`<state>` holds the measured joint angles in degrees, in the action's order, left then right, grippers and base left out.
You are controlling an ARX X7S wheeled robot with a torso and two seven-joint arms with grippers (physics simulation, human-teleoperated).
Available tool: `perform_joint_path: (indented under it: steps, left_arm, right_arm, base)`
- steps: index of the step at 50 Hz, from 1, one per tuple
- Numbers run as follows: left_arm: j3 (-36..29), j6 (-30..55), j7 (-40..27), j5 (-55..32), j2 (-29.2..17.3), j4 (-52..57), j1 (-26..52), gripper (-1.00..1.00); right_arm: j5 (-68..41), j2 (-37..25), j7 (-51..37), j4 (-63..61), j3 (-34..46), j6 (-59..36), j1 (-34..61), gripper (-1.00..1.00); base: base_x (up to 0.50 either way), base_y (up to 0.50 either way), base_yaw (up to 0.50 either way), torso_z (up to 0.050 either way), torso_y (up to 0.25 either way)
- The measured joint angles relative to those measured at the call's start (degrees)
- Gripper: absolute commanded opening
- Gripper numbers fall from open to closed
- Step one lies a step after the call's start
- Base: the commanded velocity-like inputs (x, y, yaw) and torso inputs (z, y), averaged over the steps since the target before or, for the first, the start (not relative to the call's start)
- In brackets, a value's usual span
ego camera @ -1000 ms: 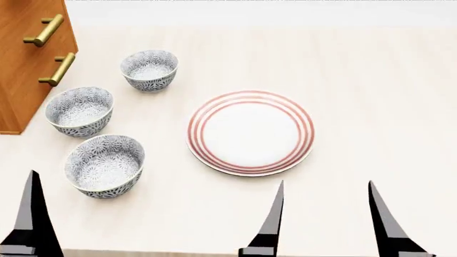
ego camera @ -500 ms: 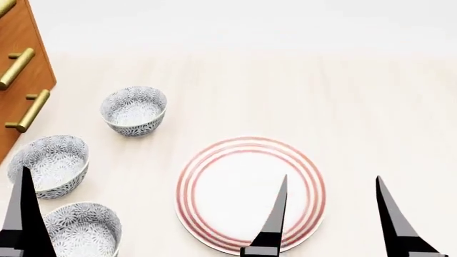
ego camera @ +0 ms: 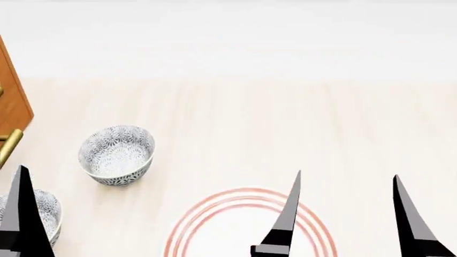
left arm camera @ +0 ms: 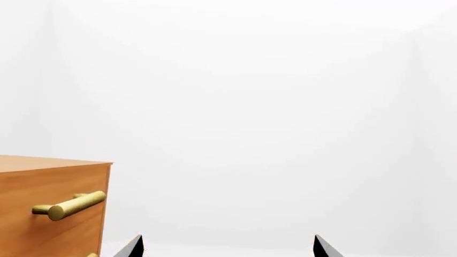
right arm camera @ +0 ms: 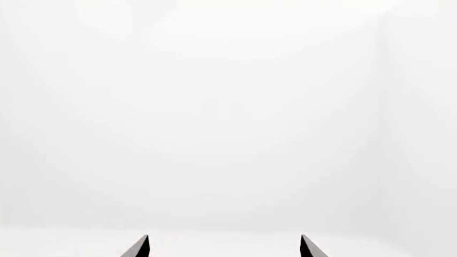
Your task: Open the top drawer of the cabinet.
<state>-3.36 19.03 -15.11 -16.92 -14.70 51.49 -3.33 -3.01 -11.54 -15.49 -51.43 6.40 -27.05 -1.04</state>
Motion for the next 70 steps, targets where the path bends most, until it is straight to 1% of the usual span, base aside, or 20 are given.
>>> perform_joint_path:
  steps: [16,27,35,42,47,54,62,70]
  left_arm:
    - [-0.49,-0.31,-1.17,-0.95,-1.03,0.17,0.05,1.0]
    - [-1.19,-2.94,-1.21,-0.45,-1.41,-1.45,-0.85,1.0]
    - [-1.38,-2.01,-1.94,-1.01,-2.02,-0.8,-0.36,1.0]
    - [-3.21,0.3,-3.43,2.31,-3.24,0.65,0.4,1.0]
    - [-5.36,2.05,-4.36,5.97,-4.53,2.26,0.68,1.0]
    - [-7.08,5.03,-5.12,8.4,-5.68,4.55,1.55,1.0]
    - [-8.93,8.3,-6.67,8.71,-7.26,6.68,3.88,1.0]
    - [-12.68,9.94,-12.47,5.68,-12.13,7.69,7.67,1.0]
  right_arm:
    - [1.85,-1.21,-1.47,-1.02,1.16,-0.69,0.14,1.0]
    - [1.62,-1.76,-1.99,-1.22,1.47,-0.9,0.27,1.0]
    - [1.26,-2.1,-2.38,-1.31,1.46,-0.91,0.26,1.0]
    - [-0.16,-2.06,-2.58,-1.28,0.63,0.22,-0.19,1.0]
    - [-0.89,-2.18,-2.77,-1.61,0.13,0.51,-0.43,1.0]
    - [-1.83,-2.33,-2.94,-2.05,-0.38,1.0,-0.66,1.0]
    - [-2.61,-2.56,-3.12,-2.55,-0.65,1.37,-0.79,1.0]
    - [-3.11,-2.82,-3.3,-2.92,-0.64,1.66,-0.82,1.0]
  base:
    - [0.0,0.5,0.0,0.0,0.0]
    - [0.0,0.5,0.0,0.0,0.0]
    - [0.0,0.5,0.0,0.0,0.0]
    - [0.01,0.0,0.0,0.0,0.0]
    - [0.0,0.0,0.0,0.05,0.0]
    - [0.0,0.0,0.0,0.05,0.0]
    - [0.0,0.0,0.0,0.05,0.0]
    - [0.0,0.0,0.0,0.05,0.0]
